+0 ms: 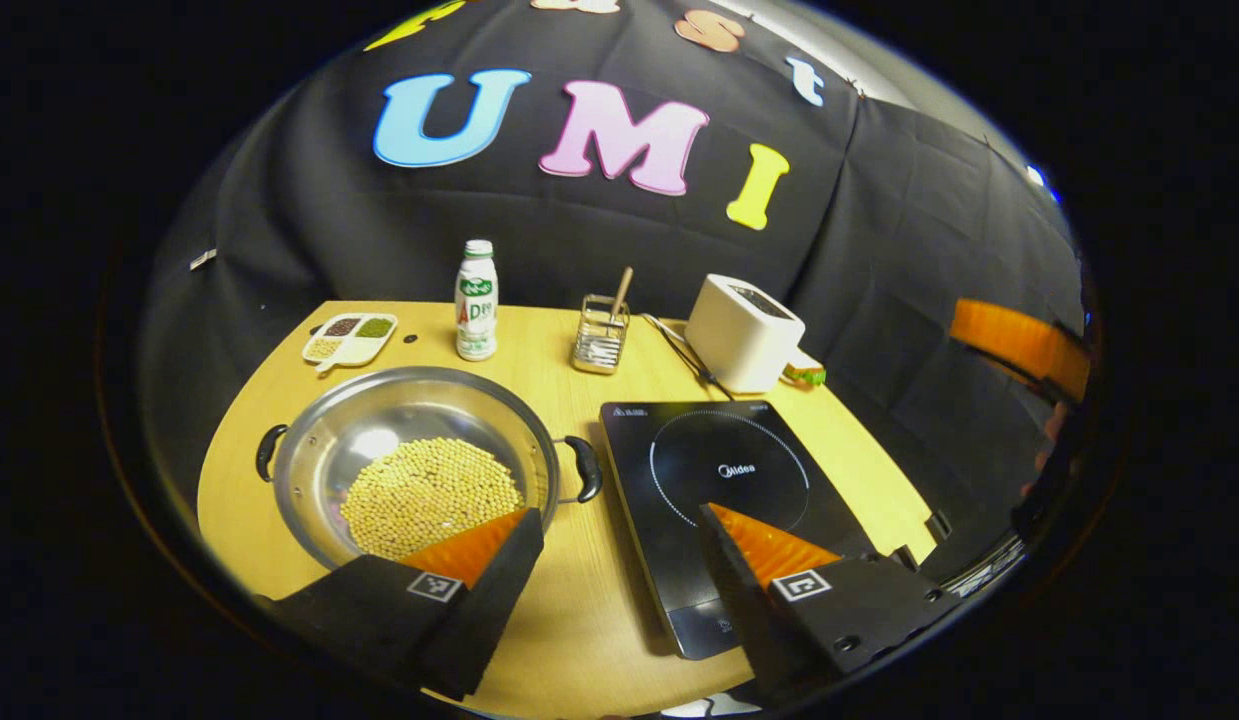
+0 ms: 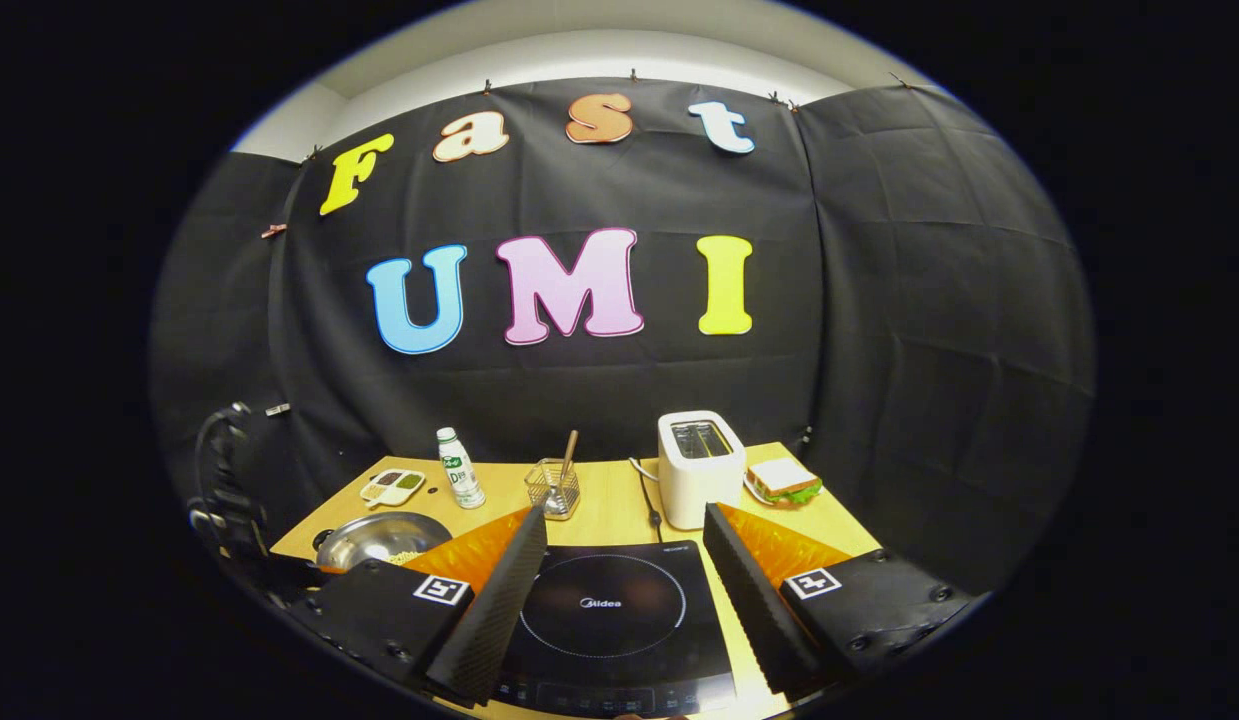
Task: First push the handle of the pot to place it horizontally, then grasp the pot with both hands and set it on the induction cooktop.
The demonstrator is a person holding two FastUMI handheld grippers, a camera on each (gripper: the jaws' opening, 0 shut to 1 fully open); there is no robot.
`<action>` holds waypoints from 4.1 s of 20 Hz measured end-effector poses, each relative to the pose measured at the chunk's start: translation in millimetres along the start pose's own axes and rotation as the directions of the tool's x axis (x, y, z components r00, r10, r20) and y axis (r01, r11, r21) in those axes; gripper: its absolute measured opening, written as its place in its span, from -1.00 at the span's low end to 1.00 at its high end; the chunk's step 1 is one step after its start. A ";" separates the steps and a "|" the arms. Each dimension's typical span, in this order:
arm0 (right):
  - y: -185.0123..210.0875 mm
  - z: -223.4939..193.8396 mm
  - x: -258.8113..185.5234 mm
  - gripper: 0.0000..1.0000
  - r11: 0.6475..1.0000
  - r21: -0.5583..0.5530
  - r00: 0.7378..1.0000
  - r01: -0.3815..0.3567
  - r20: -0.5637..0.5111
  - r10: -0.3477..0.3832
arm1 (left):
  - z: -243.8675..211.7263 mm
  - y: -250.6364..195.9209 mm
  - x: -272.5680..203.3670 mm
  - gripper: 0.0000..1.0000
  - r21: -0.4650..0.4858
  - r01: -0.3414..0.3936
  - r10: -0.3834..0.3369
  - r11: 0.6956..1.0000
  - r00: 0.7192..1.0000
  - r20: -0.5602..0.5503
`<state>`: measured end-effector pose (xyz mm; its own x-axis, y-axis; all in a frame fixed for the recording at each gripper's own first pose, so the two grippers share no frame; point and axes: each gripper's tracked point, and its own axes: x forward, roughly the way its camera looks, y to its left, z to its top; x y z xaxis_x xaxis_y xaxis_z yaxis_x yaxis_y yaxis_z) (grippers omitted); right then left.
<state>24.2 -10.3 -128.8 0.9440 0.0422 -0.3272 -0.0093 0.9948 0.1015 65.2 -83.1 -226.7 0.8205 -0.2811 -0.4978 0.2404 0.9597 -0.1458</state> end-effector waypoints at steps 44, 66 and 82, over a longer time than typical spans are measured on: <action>213.3 -272.1 165.4 0.91 0.982 -0.001 0.817 -0.188 -0.555 0.156 | -34.3 321.0 74.0 0.84 0.006 -0.206 0.204 0.979 0.968 -0.146; 207.7 -282.1 166.9 0.23 0.985 -0.032 0.795 -0.170 -0.595 0.118 | -45.9 331.8 65.7 0.20 -0.068 -0.227 0.209 0.972 0.955 -0.209; 180.0 -199.2 111.0 0.22 0.987 -0.016 0.824 -0.161 -0.553 0.126 | 4.7 266.4 -0.1 0.19 -0.030 -0.219 0.210 0.975 0.960 -0.184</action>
<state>61.6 191.9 -334.0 0.5939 0.2112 -0.7763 -0.1668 0.9763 0.1380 131.6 172.6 -261.5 0.7427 -0.0681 -0.6661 0.0388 0.9975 -0.0587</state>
